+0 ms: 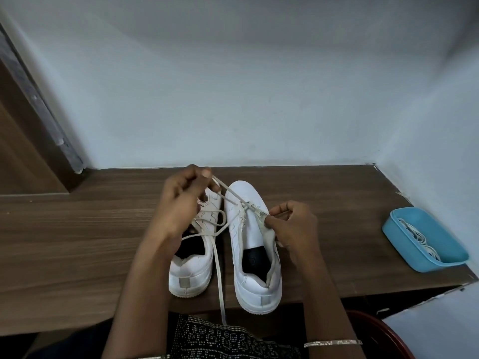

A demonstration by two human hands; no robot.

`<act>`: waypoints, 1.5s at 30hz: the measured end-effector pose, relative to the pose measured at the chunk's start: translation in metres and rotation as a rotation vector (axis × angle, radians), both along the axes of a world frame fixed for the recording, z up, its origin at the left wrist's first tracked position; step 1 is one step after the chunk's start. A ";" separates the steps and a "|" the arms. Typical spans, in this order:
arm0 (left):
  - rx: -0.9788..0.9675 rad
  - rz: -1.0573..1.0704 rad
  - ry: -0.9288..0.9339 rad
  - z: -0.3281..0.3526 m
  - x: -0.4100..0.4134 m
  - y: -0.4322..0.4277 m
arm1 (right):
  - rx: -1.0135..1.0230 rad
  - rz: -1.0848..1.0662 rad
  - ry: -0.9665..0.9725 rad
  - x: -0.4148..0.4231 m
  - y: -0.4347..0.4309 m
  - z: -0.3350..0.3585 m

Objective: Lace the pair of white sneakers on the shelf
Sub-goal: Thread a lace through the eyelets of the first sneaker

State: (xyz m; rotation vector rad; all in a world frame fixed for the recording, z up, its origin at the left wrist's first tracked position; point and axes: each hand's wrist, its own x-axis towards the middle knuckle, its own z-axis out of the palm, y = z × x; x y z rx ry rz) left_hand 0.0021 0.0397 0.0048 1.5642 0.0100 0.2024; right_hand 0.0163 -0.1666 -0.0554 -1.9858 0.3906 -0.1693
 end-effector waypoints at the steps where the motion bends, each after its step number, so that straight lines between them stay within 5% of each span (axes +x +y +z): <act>1: -0.180 0.030 0.019 0.000 0.000 0.001 | 0.002 0.001 0.000 0.000 0.000 0.000; 6: -0.894 0.157 0.088 -0.005 0.005 0.010 | 0.002 0.007 0.004 0.001 0.001 0.000; 13: -1.025 0.321 -0.099 -0.006 -0.002 0.045 | 0.009 -0.006 0.009 0.000 0.001 0.001; 15: -0.890 0.440 -0.060 -0.003 -0.004 0.051 | 0.004 -0.010 0.010 -0.001 0.002 0.002; 16: -0.665 0.513 -0.005 -0.004 -0.004 0.052 | 0.002 -0.013 0.011 -0.001 0.002 0.002; 19: 0.413 0.630 0.151 -0.018 -0.001 0.045 | -0.002 -0.018 0.017 -0.001 0.003 0.003; 21: 0.791 0.741 0.059 -0.017 -0.004 0.021 | -0.002 -0.018 0.012 -0.001 0.003 0.003; 26: 1.076 0.480 -0.291 -0.021 0.003 -0.044 | -0.016 -0.011 0.002 -0.001 0.003 0.002; 31: 1.219 0.192 -0.162 -0.056 0.010 -0.066 | -0.042 0.016 -0.007 -0.002 0.002 0.004; 42: 1.260 0.279 0.088 -0.056 0.008 -0.086 | 0.001 0.016 -0.008 -0.002 0.000 0.002; 45: 1.100 0.312 0.015 -0.058 0.009 -0.080 | 0.018 0.007 0.001 0.000 -0.001 0.002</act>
